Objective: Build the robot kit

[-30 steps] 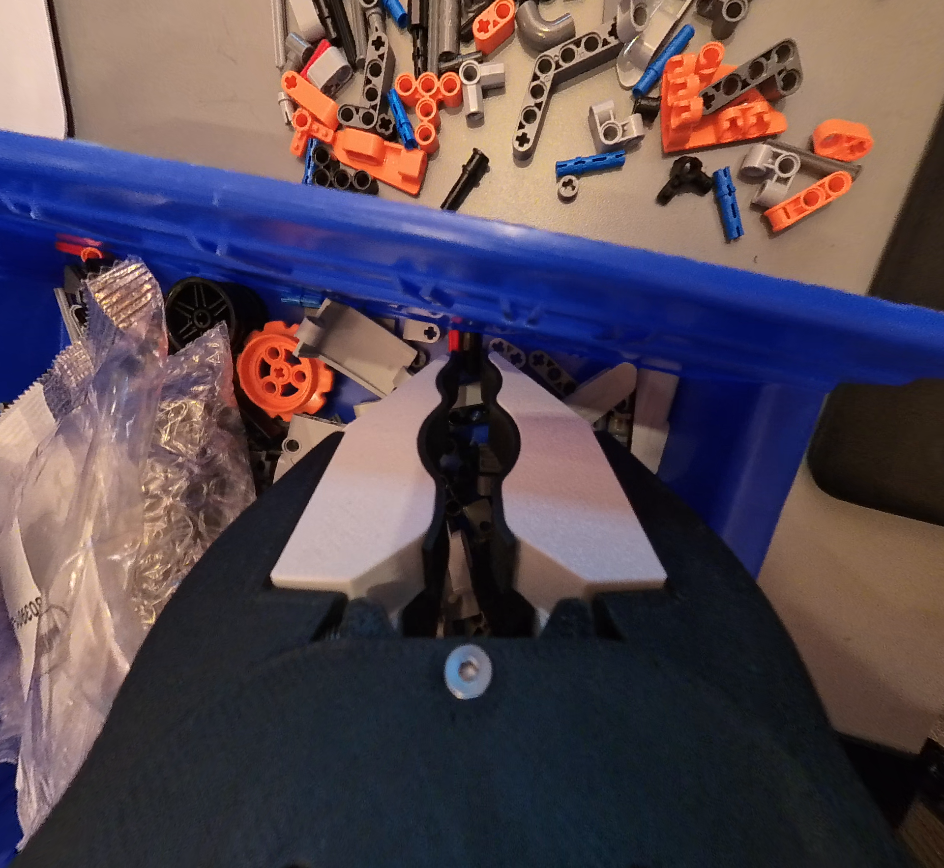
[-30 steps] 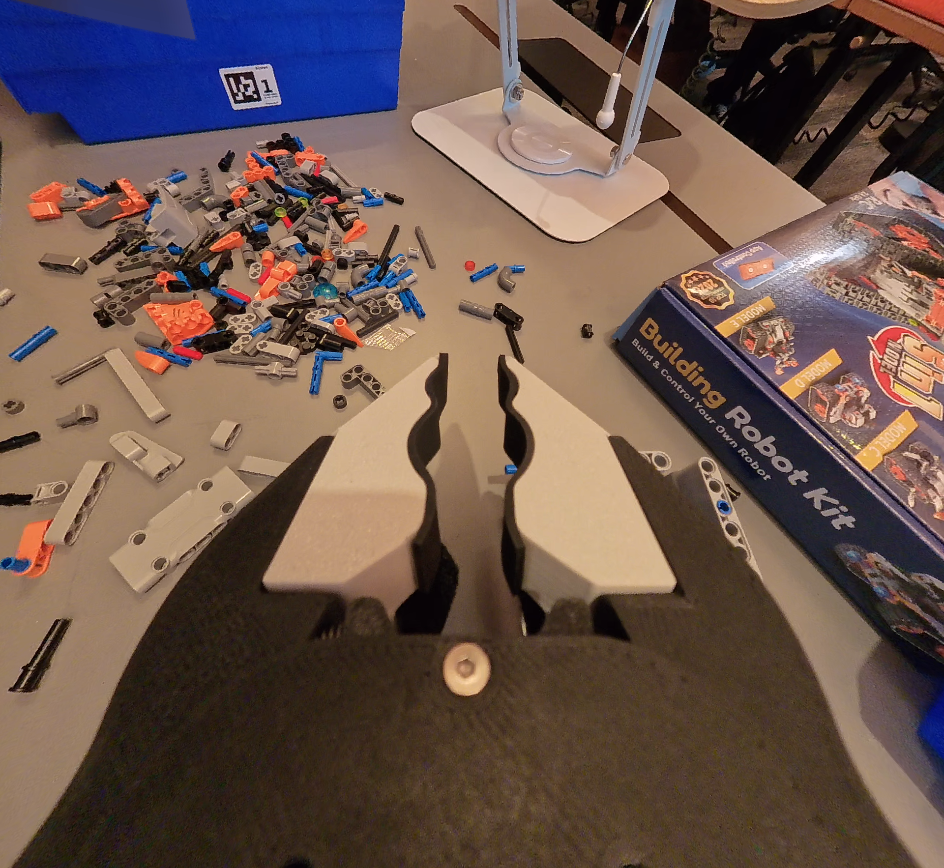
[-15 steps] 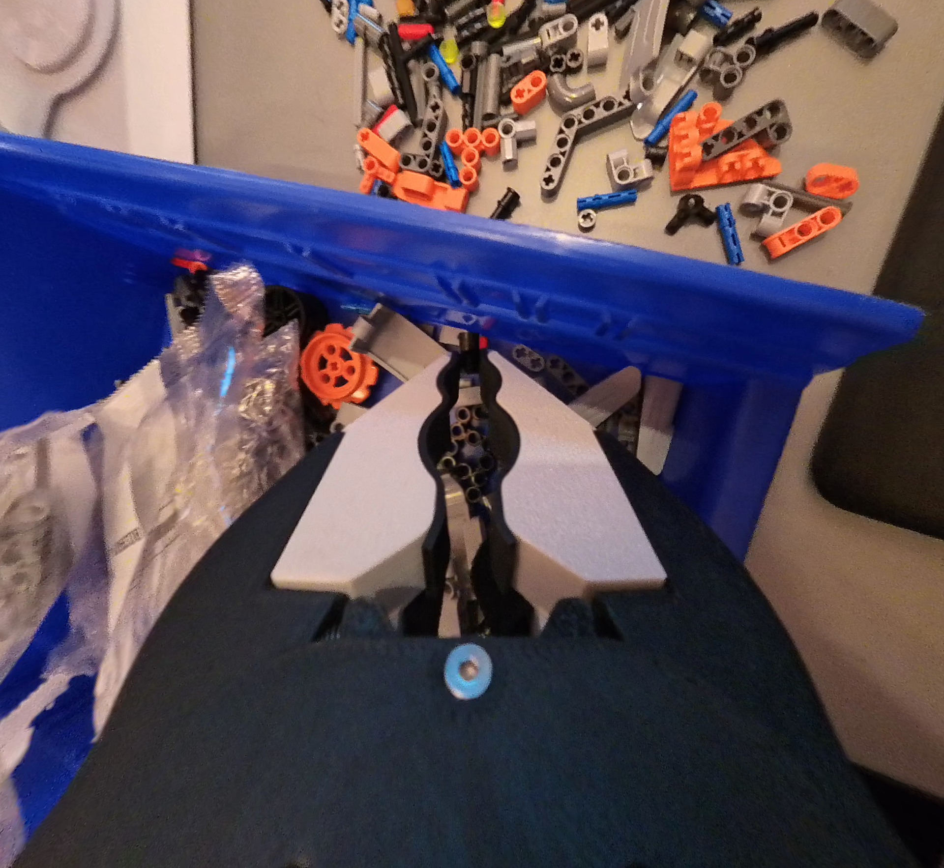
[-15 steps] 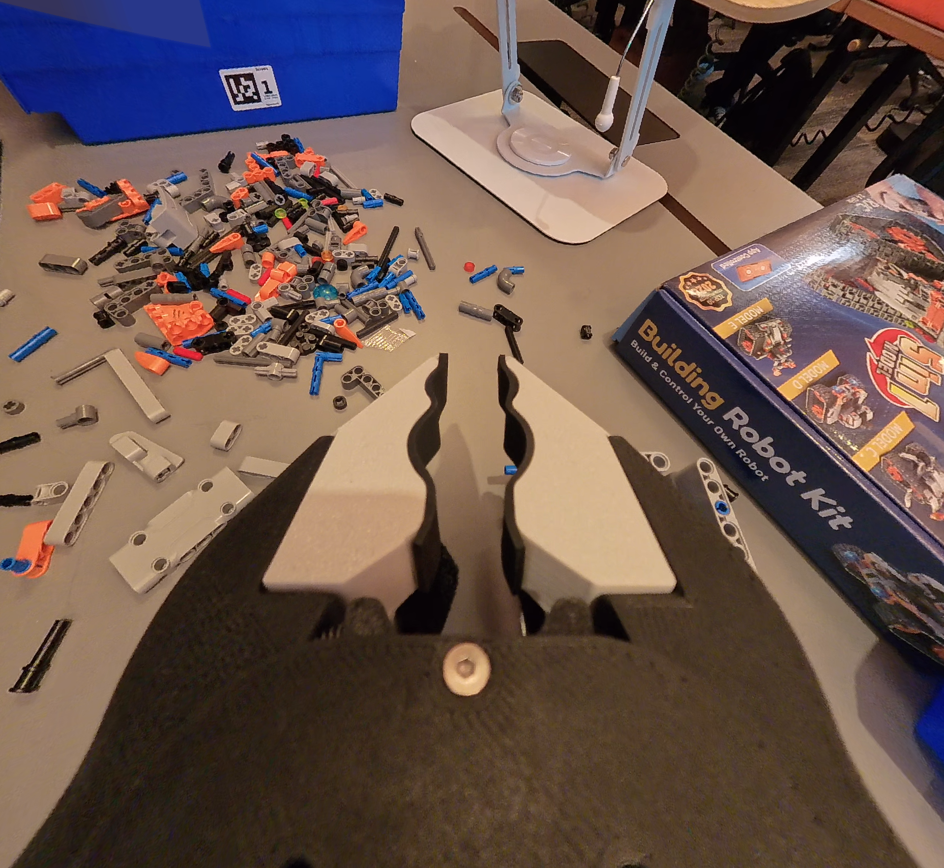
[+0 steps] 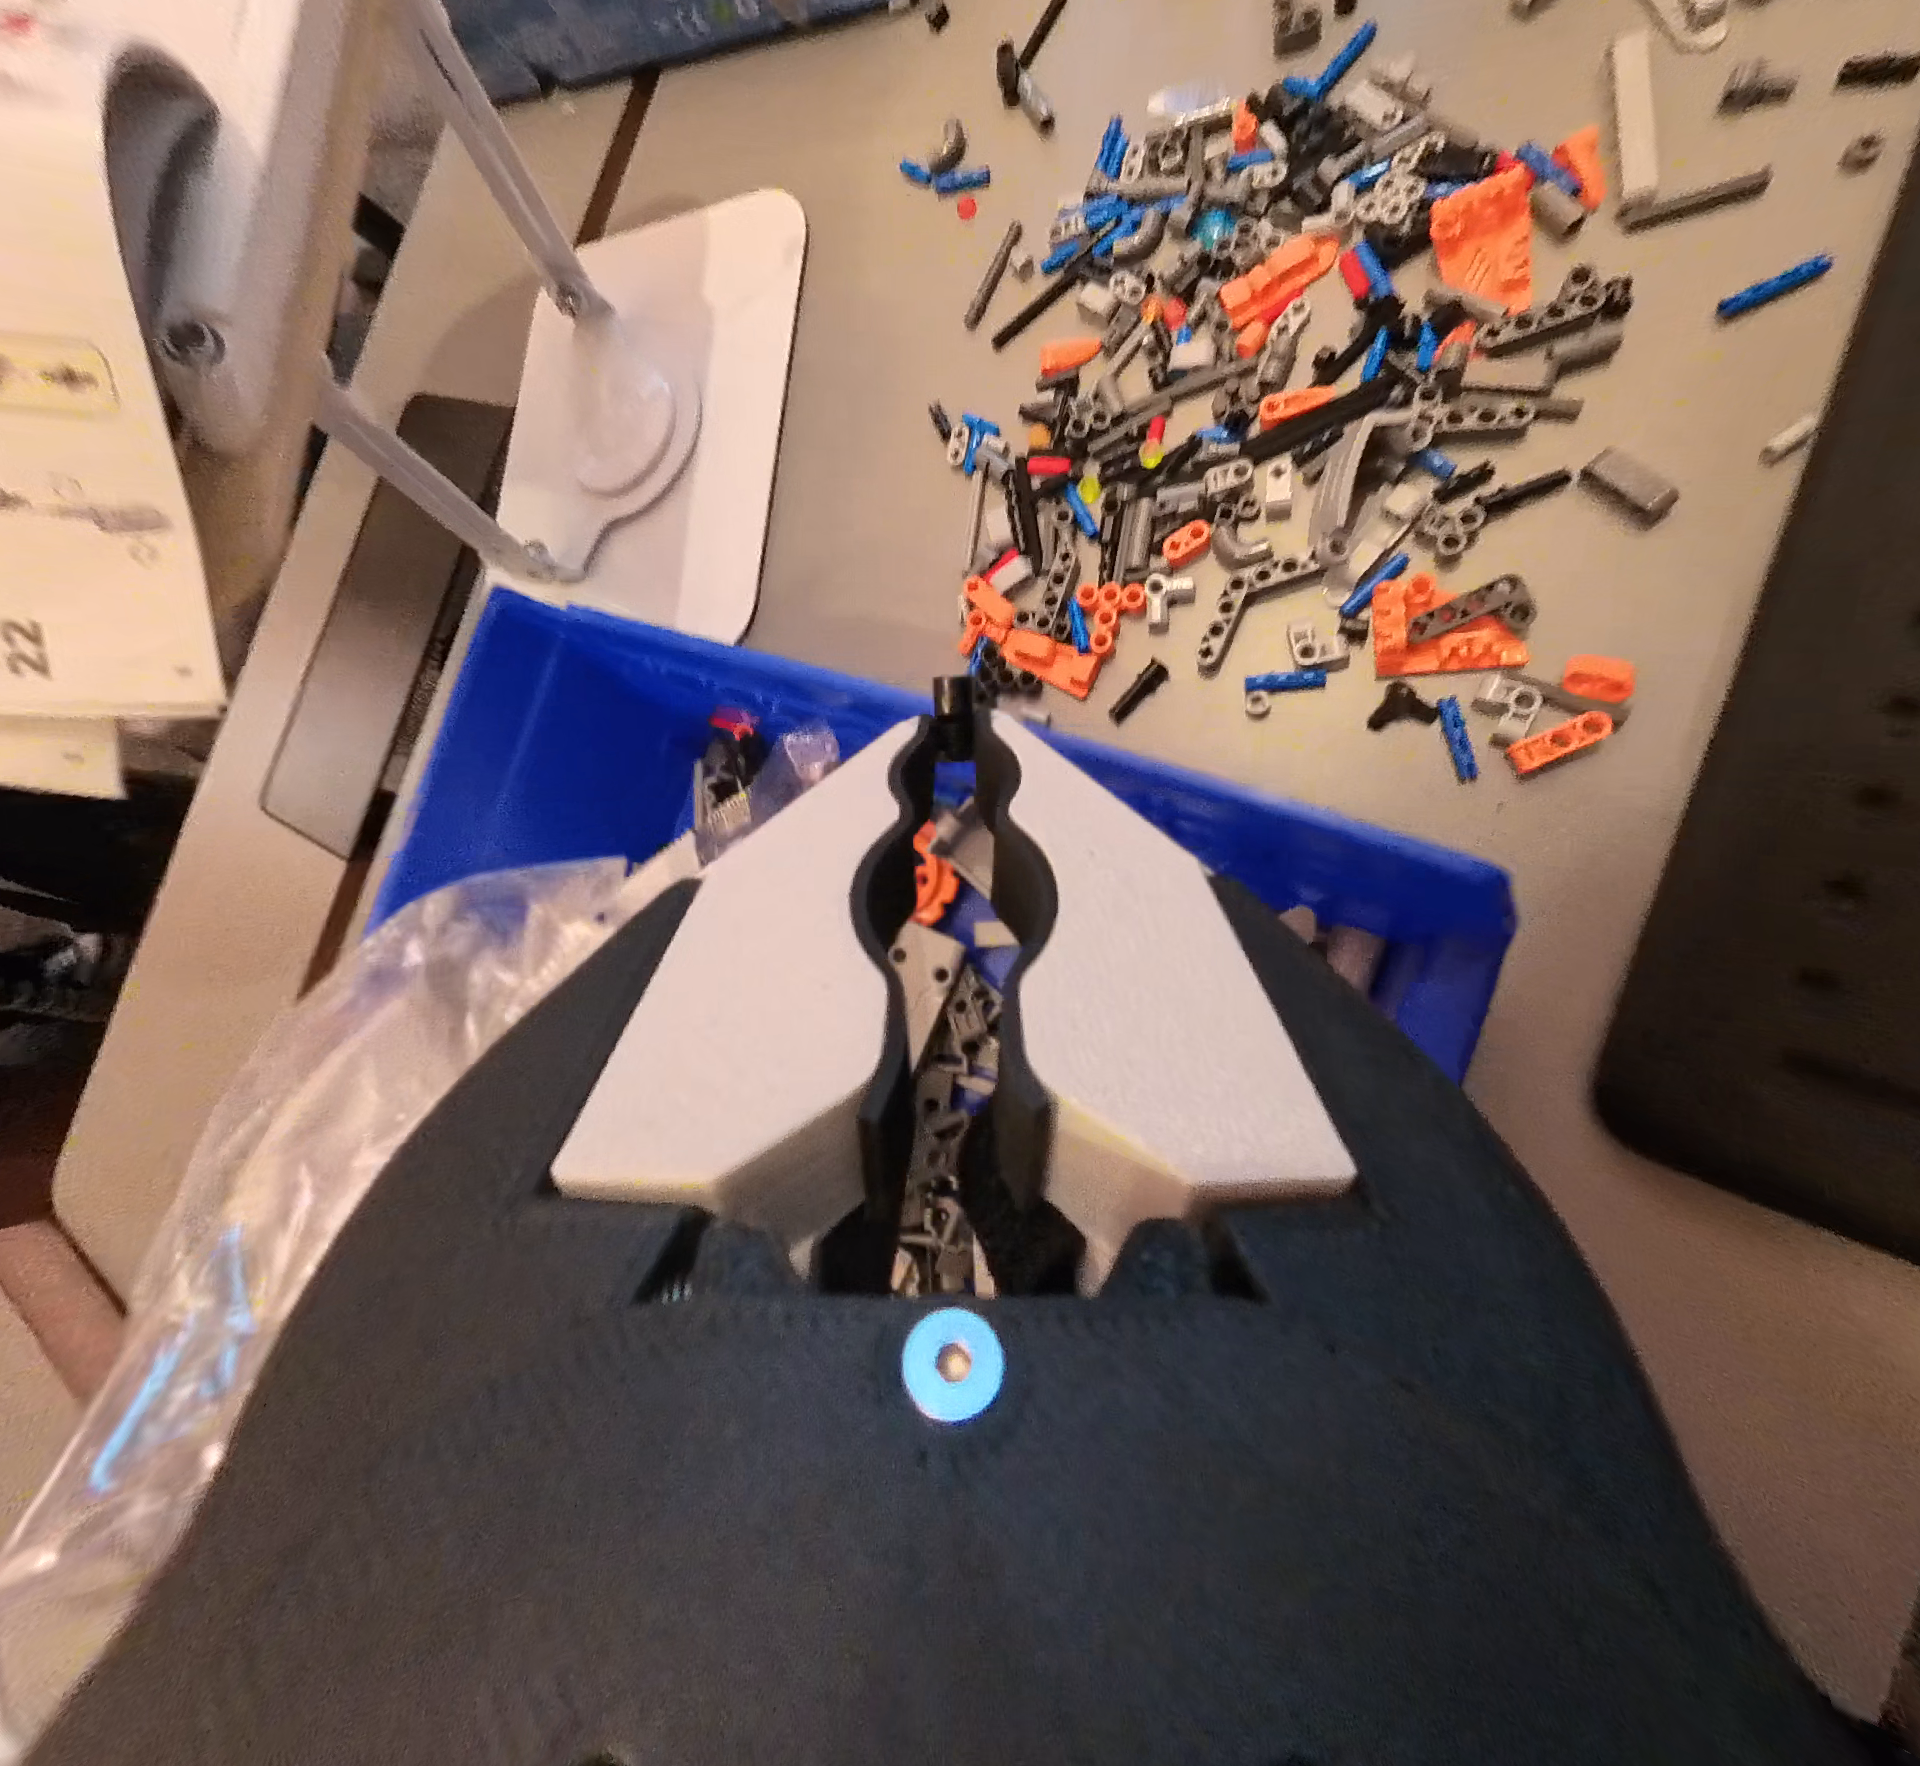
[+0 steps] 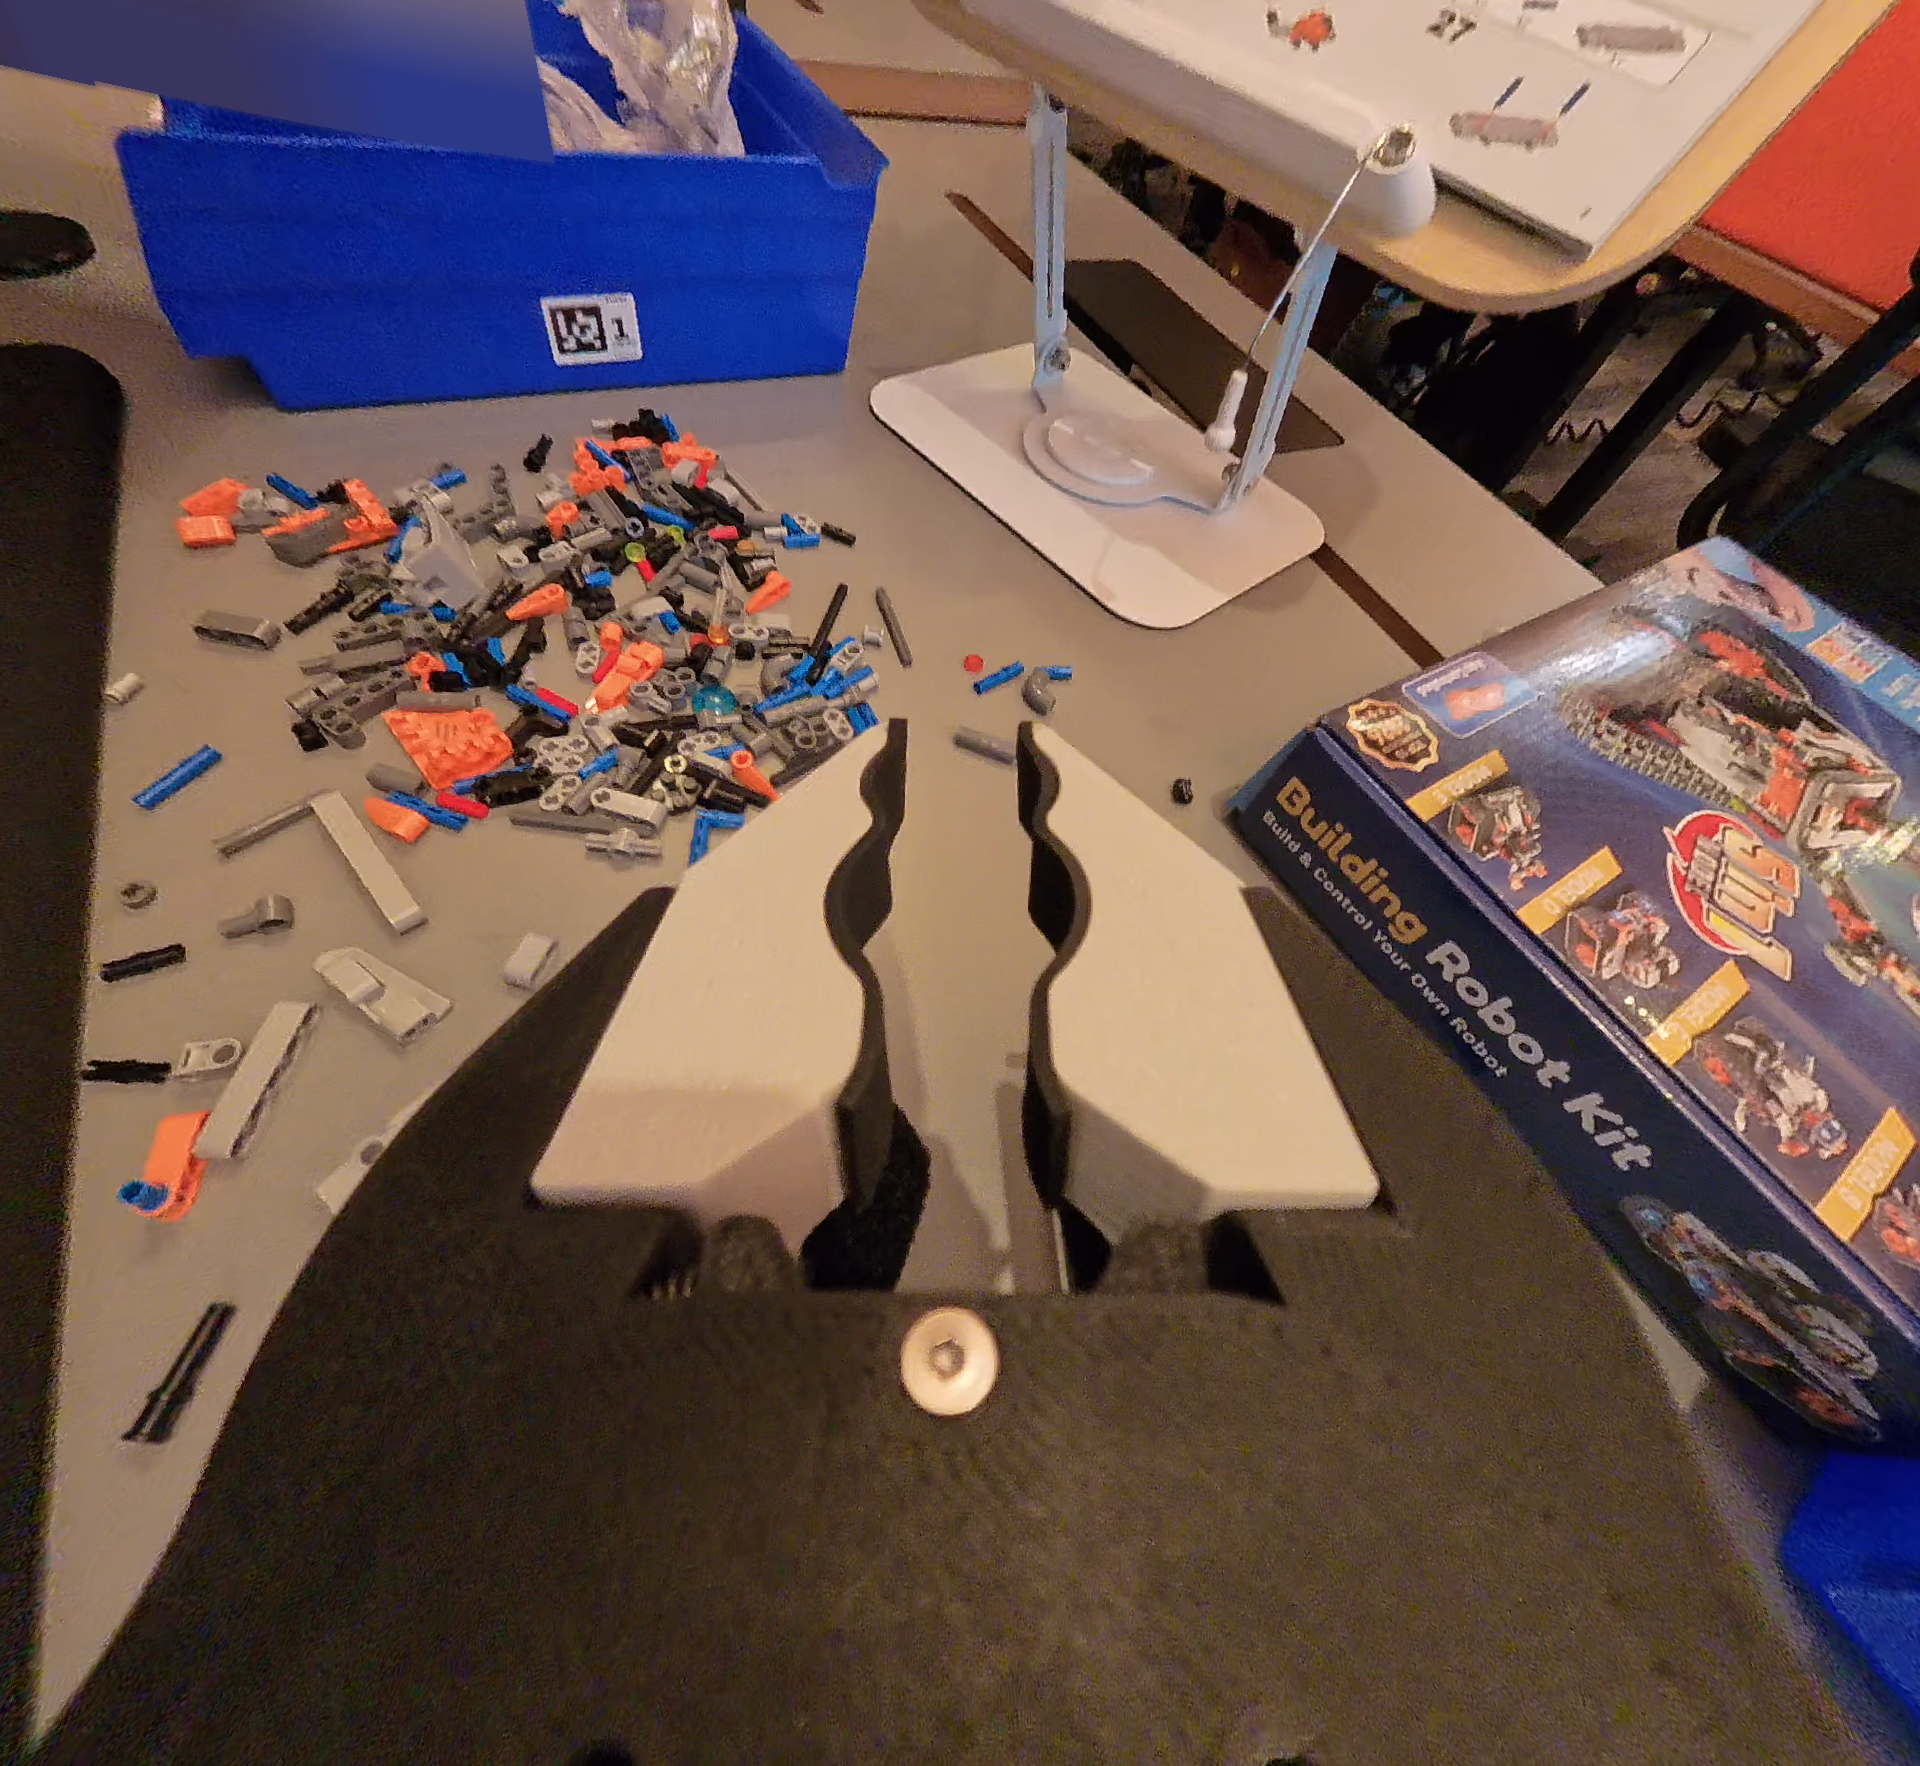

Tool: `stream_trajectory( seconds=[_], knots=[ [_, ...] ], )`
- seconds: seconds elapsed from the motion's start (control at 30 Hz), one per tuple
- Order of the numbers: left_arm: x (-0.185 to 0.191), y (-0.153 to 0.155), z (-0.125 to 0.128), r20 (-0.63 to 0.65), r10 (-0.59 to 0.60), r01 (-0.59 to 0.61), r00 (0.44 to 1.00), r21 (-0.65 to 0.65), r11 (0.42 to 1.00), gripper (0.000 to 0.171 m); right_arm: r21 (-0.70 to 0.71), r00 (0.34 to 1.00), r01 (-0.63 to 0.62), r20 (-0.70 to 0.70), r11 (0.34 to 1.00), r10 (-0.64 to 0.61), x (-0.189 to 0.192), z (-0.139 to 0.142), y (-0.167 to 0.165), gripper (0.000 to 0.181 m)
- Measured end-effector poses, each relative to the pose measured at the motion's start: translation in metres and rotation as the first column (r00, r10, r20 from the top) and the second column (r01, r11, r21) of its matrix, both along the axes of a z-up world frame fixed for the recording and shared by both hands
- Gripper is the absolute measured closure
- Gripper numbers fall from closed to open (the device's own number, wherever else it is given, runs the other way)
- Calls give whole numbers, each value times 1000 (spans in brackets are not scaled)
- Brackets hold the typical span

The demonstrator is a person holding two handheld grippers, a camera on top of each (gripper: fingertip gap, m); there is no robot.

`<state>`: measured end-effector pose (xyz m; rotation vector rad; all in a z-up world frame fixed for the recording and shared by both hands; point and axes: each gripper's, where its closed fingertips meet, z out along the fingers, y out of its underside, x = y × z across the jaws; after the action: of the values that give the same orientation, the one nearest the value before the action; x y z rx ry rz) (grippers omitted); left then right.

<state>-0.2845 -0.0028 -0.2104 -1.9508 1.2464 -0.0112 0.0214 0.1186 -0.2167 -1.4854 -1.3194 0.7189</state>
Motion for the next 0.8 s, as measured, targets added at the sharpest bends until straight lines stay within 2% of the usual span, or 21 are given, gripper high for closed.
stream_trajectory(
  seconds=[0.23, 0.47, 0.57, 0.8],
  knots=[
    [51, -4, 34, 18, -50, 49, 999, 68, 996, 167, 30, 996, 17, -87, 999, -15, 10, 38, -10, 160],
    [137, -5, 54, 103, -155, 144, 983, 107, 984, 167, -33, 979, -42, -203, 999, 34, 19, 80, -47, 157],
    [186, -8, 48, 128, -228, 215, 965, 109, 971, 167, -109, 972, -95, -226, 989, 68, 18, 78, -70, 158],
    [273, -11, 20, 57, -336, 323, 940, 167, 931, 167, -299, 953, -181, -290, 937, 91, 20, 49, -109, 158]
  ],
)
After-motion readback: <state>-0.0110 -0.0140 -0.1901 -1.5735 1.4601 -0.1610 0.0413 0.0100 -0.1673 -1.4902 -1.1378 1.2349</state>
